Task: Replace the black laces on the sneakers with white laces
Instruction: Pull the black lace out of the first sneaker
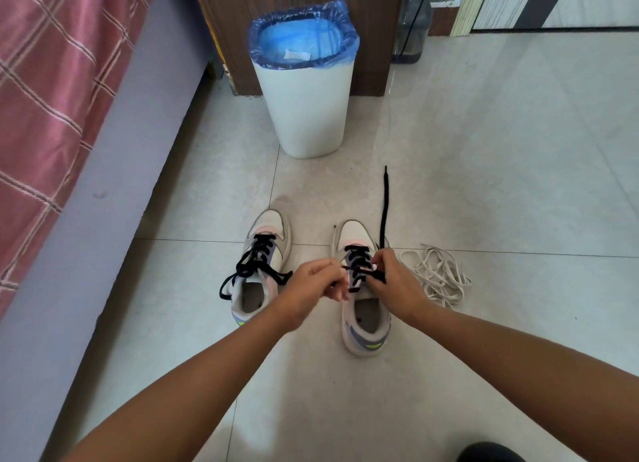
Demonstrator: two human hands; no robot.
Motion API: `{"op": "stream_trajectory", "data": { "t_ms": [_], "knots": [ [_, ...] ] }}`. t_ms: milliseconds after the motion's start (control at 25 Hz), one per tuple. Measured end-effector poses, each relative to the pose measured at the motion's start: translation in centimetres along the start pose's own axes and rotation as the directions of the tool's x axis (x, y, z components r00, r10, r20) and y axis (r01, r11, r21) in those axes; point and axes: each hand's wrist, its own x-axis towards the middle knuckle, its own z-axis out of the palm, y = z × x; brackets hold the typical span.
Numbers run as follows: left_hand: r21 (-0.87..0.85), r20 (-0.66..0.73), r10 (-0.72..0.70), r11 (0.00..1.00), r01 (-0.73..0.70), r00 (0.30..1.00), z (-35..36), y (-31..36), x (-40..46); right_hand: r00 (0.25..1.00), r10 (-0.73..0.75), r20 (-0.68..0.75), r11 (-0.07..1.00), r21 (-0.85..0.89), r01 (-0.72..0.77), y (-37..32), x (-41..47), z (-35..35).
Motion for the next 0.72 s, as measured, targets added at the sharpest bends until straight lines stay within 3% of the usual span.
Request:
{"op": "stream_trajectory", "data": {
  "t_ms": [80, 160, 240, 400, 480, 560, 640, 720],
  "knots": [
    [-0.270, -0.095, -0.065, 0.962, 0.037, 0.993, -1.4, 1.0, 0.3, 1.000, -0.008, 0.000, 1.000, 0.027, 0.008, 0.1, -0.1, 0.0],
    [-0.511, -0.156, -0.124, 0.859, 0.028, 0.980, -2.8, 2.6, 0.7, 1.000, 0.004, -0.002, 0.999, 0.047, -0.003, 0.0, -0.1, 0.3],
    [-0.546, -0.226, -0.102, 0.837, -0.039, 0.969, -3.6, 3.7, 0.8, 0.999, 0.035, 0.018, 0.995, 0.088, -0.036, -0.1, 0.2, 0.5],
    [-0.297, -0.415, 0.018, 0.942, -0.154, 0.910, -4.0, 3.9, 1.7, 0.995, 0.090, 0.054, 0.980, 0.176, -0.098, -0.6, 0.9, 1.0],
    [-0.223, -0.438, 0.011, 0.967, -0.120, 0.899, -4.1, 3.4, 2.1, 0.994, 0.097, 0.058, 0.980, 0.168, -0.105, -0.9, 1.0, 1.3],
    [0.027, -0.482, 0.055, 0.998, -0.048, 0.874, -4.3, 2.9, 2.3, 0.993, 0.092, 0.071, 0.986, 0.131, -0.100, -1.1, 1.0, 1.5],
    [0.431, -0.463, 0.210, 0.902, 0.012, 0.861, -4.6, 2.6, 2.4, 0.994, 0.090, 0.064, 0.990, 0.106, -0.096, -1.2, 0.9, 1.6],
    [0.685, -0.382, 0.314, 0.728, 0.038, 0.869, -5.1, 2.3, 2.9, 0.995, 0.093, 0.048, 0.991, 0.089, -0.096, -1.3, 0.9, 1.6]
  ]
}}
